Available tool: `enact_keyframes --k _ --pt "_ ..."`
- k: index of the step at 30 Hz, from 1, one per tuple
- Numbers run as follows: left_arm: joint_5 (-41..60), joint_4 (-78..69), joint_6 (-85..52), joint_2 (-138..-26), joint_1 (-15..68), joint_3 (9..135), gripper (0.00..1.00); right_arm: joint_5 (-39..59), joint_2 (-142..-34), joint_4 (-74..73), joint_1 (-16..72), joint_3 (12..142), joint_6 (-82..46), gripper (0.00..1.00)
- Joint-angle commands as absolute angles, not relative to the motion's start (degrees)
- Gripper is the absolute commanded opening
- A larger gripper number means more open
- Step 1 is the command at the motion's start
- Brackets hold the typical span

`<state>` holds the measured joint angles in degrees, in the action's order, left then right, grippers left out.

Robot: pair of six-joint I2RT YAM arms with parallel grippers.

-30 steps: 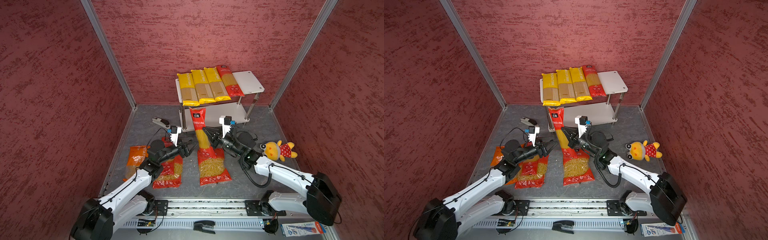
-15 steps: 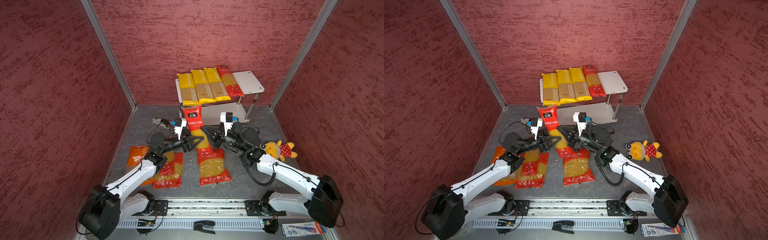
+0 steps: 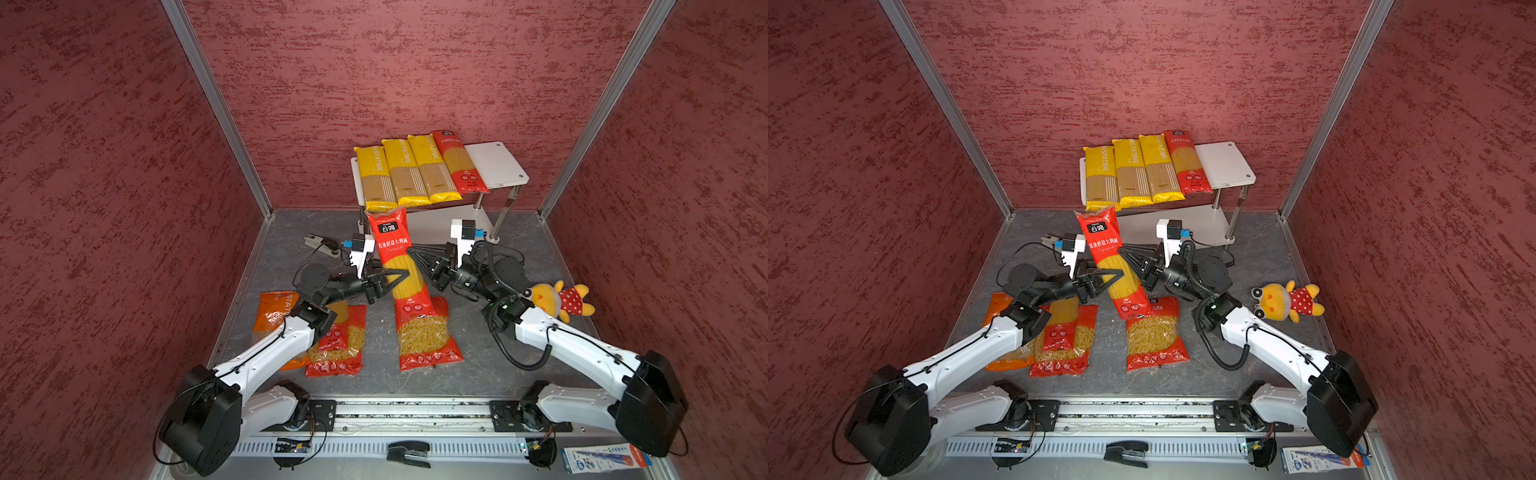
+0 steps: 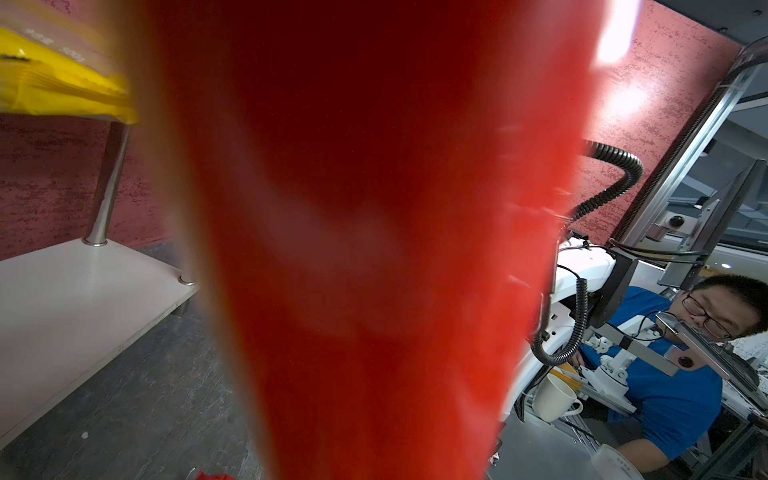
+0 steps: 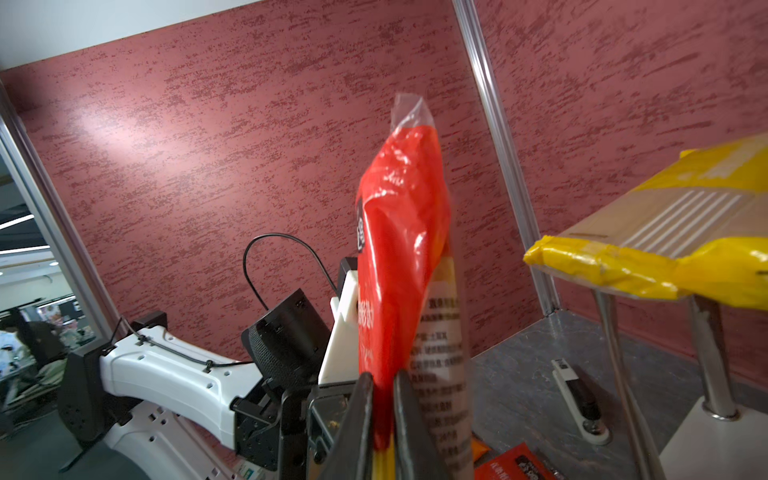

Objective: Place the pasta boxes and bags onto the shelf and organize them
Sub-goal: 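Raise the red bag with the right gripper while the left tilts its top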

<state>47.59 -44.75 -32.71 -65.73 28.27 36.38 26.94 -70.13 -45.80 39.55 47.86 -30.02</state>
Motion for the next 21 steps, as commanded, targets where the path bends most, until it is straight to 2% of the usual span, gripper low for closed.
enact_keyframes --k 1,4,8,16,21 --pt "46.14 -45.16 -32.64 -64.97 28.65 38.71 0.11 22.66 -67.44 -52.21 38.98 46.19 -30.85 0.21" --pt "43.68 -43.93 -32.61 -64.53 28.73 39.18 0.05 20.76 -66.22 -51.21 38.47 44.16 -30.85 0.3" --pt "37.93 -43.38 -32.68 -63.91 28.5 39.82 0.04 16.43 -63.47 -48.11 36.52 40.84 -31.46 0.44" --pt "26.72 -42.98 -35.07 -64.34 28.55 44.46 0.04 9.2 -58.96 -44.28 34.45 32.06 -37.13 0.55" --pt "22.8 -42.52 -35.84 -65.77 29.15 48.48 0.04 9.14 -59.51 -43.14 34.45 29.67 -42.33 0.6"
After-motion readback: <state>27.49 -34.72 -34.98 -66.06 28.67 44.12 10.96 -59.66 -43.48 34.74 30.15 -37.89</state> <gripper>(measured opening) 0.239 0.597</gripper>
